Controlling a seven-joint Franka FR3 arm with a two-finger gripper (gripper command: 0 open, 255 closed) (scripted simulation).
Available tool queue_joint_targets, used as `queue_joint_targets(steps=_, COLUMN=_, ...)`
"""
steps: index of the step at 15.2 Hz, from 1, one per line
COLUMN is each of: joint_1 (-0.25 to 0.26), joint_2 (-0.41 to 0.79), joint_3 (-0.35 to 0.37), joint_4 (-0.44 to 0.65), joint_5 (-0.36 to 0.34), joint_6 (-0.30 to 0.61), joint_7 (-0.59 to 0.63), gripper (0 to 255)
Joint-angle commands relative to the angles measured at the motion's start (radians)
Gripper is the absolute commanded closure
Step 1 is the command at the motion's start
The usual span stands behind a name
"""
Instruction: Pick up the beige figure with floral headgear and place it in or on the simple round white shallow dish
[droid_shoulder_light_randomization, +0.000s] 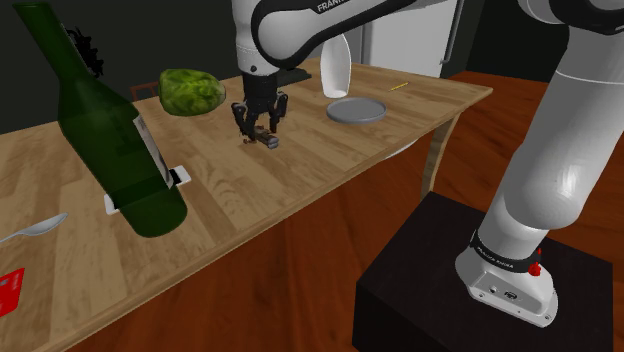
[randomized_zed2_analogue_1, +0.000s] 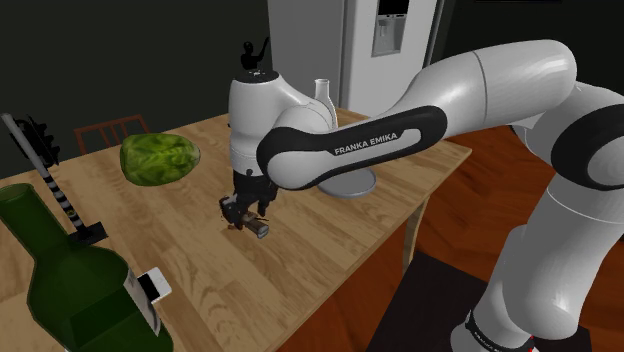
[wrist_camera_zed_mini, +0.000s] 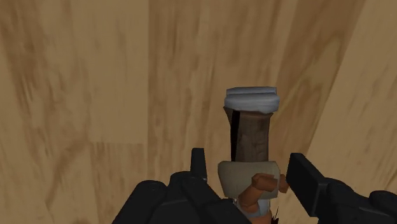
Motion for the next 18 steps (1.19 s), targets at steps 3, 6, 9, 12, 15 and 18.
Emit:
queue_joint_targets(steps=3, joint_1=0.000, joint_2=0.000, joint_3=0.000, joint_4=0.000, joint_5=0.000, joint_6=0.000, joint_7=0.000, gripper=255)
queue_joint_targets(steps=6, joint_1=0.000, joint_2=0.000, joint_3=0.000, joint_4=0.000, joint_5=0.000, joint_6=0.000, joint_7=0.000, gripper=255)
queue_joint_targets(steps=9, joint_1=0.000, joint_2=0.000, joint_3=0.000, joint_4=0.000, joint_5=0.000, joint_6=0.000, joint_7=0.000, gripper=255)
queue_joint_targets(steps=12, joint_1=0.000, joint_2=-0.004, joint_3=0.000, joint_4=0.036, joint_5=0.003, joint_6=-0.039, joint_7=-0.004, gripper=255)
queue_joint_targets(steps=15, joint_1=0.000, joint_2=-0.006, joint_3=0.000, joint_4=0.074, joint_5=0.005, joint_6=-0.079, joint_7=-0.007, gripper=255)
queue_joint_targets(steps=18, joint_1=0.000, joint_2=-0.005, joint_3=0.001, joint_4=0.115, joint_5=0.006, joint_6=-0.119, joint_7=-0.010, gripper=255)
